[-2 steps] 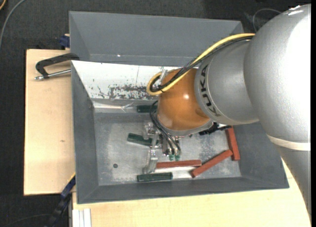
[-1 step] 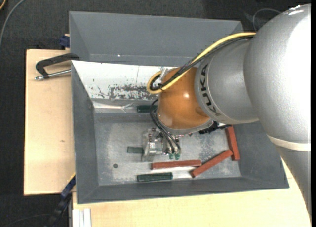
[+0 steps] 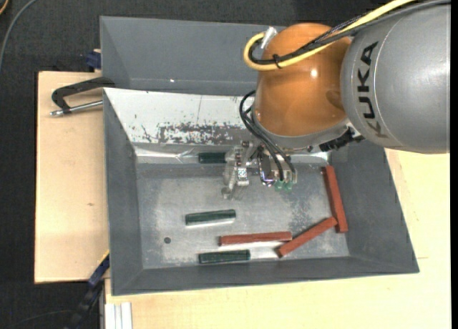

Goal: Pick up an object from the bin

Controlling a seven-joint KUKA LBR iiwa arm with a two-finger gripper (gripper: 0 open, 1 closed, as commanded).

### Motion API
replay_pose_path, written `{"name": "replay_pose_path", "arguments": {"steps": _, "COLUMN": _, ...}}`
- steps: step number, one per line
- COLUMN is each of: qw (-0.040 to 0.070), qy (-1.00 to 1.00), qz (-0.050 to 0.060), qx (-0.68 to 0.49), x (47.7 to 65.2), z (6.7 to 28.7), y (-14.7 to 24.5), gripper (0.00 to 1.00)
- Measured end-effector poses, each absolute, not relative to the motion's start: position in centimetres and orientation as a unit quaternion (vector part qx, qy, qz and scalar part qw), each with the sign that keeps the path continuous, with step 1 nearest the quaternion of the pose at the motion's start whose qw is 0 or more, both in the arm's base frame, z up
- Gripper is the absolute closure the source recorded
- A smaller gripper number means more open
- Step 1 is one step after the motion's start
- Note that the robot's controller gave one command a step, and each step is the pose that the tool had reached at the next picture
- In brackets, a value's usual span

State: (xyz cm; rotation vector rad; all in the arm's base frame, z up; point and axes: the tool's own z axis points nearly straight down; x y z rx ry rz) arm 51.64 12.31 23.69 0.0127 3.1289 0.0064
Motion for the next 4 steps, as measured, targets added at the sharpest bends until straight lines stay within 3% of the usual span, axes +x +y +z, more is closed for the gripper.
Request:
{"name": "replay_pose_path", "arguments": {"steps": 1, "qw": 0.001, "qy": 1.000, "qz": 0.001, "qx": 0.004, "x": 51.5, "z": 23.2, "y": 12.3, "gripper": 0.00}}
{"name": "replay_pose_path", "arguments": {"steps": 2, "qw": -0.002, "qy": 0.997, "qz": 0.000, "qx": -0.082, "x": 52.1, "z": 6.6, "y": 12.2, "gripper": 0.00}}
{"name": "replay_pose_path", "arguments": {"steps": 3, "qw": 0.001, "qy": 0.997, "qz": 0.001, "qx": -0.081, "x": 52.3, "z": 7.1, "y": 12.2, "gripper": 1.00}}
{"name": "replay_pose_path", "arguments": {"steps": 4, "qw": 0.004, "qy": 0.994, "qz": 0.001, "qx": -0.107, "x": 53.7, "z": 23.4, "y": 11.4, "gripper": 1.00}}
